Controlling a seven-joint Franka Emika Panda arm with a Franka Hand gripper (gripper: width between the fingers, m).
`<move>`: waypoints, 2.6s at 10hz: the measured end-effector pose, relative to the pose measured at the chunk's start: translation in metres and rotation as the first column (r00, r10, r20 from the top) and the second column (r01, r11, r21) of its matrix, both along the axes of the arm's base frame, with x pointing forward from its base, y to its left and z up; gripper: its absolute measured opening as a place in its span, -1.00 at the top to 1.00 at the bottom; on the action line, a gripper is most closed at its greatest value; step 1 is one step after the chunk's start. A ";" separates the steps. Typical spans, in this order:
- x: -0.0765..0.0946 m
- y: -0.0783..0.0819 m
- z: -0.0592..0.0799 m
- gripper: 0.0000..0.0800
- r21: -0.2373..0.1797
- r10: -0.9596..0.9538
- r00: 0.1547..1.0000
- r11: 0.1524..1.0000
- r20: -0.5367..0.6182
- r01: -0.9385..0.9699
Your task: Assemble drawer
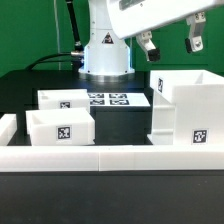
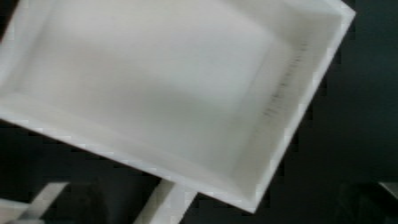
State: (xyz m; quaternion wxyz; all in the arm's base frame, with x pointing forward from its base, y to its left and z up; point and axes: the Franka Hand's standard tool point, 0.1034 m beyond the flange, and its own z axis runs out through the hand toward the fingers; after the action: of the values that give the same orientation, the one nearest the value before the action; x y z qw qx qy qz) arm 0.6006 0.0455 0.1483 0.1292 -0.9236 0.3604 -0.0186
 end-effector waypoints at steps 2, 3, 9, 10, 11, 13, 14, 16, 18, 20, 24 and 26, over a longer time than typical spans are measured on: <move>-0.002 -0.025 0.001 -0.62 -0.040 0.185 0.982 0.982 0.034 -0.184; -0.004 -0.038 0.000 -0.62 -0.059 0.293 0.955 0.955 0.046 -0.290; -0.006 -0.055 -0.006 -0.62 -0.098 0.427 0.903 0.902 0.053 -0.421; -0.009 -0.063 -0.008 -0.62 -0.159 0.576 0.817 0.810 0.038 -0.564; -0.013 -0.070 -0.012 -0.62 -0.189 0.674 0.738 0.729 0.031 -0.658; -0.021 -0.085 -0.025 -0.62 -0.191 0.751 0.660 0.651 0.019 -0.735; -0.024 -0.092 -0.034 -0.62 -0.206 0.762 0.648 0.637 0.022 -0.743; -0.028 -0.095 -0.039 -0.62 -0.204 0.753 0.657 0.647 0.021 -0.735; -0.028 -0.095 -0.040 -0.62 -0.204 0.754 0.656 0.646 0.021 -0.736; -0.029 -0.095 -0.041 -0.62 -0.203 0.755 0.655 0.645 0.020 -0.737; -0.067 -0.113 -0.084 -0.62 -0.264 0.788 0.616 0.592 -0.009 -0.761; -0.074 -0.121 -0.103 -0.62 -0.284 0.796 0.605 0.575 -0.021 -0.767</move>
Offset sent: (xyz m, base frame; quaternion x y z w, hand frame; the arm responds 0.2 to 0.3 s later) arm -0.0080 -0.0416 -0.0029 -0.0367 -0.0224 -0.2666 0.9629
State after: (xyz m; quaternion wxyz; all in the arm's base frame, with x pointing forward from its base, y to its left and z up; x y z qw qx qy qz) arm 0.5270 -0.0751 0.0449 0.0191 -0.9933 -0.0977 -0.0578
